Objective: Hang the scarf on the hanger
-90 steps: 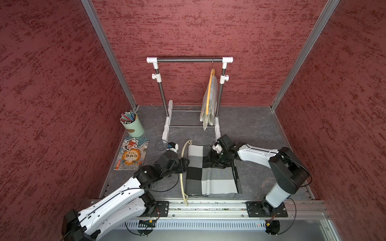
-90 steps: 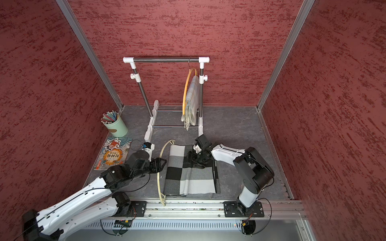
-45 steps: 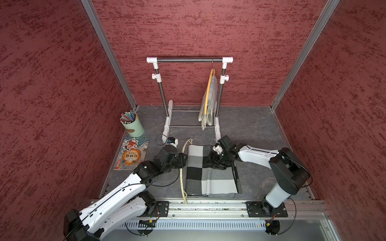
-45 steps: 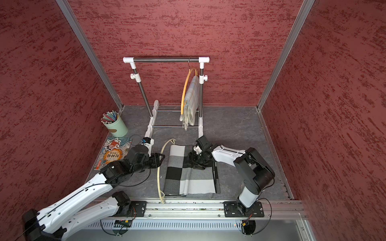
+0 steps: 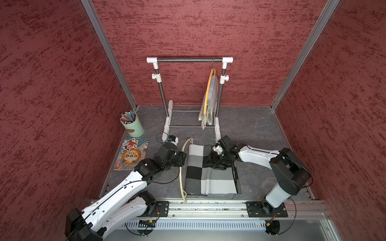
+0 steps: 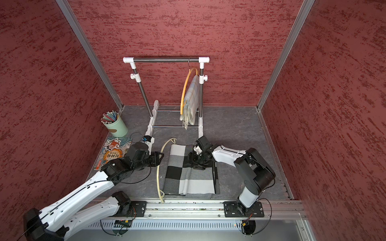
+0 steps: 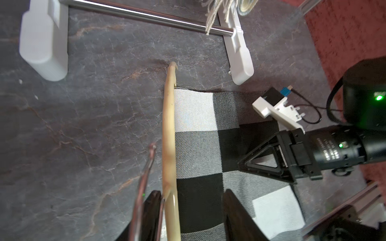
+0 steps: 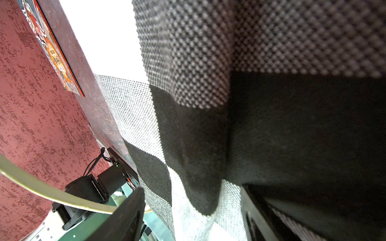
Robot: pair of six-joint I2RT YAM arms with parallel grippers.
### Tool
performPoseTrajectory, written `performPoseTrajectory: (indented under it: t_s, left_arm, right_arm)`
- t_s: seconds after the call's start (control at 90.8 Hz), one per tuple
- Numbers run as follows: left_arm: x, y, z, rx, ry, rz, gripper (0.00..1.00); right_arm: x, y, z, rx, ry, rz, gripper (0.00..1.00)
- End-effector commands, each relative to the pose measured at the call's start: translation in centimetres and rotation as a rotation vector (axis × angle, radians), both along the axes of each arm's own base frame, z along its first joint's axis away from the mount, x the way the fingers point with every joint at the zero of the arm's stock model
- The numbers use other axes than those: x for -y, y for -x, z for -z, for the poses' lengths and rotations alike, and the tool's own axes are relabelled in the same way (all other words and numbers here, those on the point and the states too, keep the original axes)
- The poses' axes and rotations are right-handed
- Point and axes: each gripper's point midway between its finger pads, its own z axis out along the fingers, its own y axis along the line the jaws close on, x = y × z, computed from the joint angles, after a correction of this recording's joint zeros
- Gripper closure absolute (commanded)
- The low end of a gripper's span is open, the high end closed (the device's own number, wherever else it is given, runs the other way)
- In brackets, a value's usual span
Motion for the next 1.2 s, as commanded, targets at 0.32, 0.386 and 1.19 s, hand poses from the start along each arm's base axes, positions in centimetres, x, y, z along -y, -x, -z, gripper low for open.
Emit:
performPoseTrajectory:
  t_s: [0.32, 0.386, 1.19]
  left_arm:
    - [0.0, -2.1, -1.4, 0.09, -0.024, 0.026, 0.59]
    - [0.0, -2.0, -1.4, 0.087, -0.019, 0.021, 0.64]
    - [-0.7, -1.1, -0.2, 0.007, -0.025, -0.015, 1.0]
  right_arm:
    - [0.2, 0.4, -0.6, 0.02, 0.001, -0.018, 0.26]
    - [0.2, 0.4, -0.5, 0.019, 0.003, -0.018, 0.26]
    - [0.1, 0.2, -0.1, 0.016, 0.008, -0.022, 0.26]
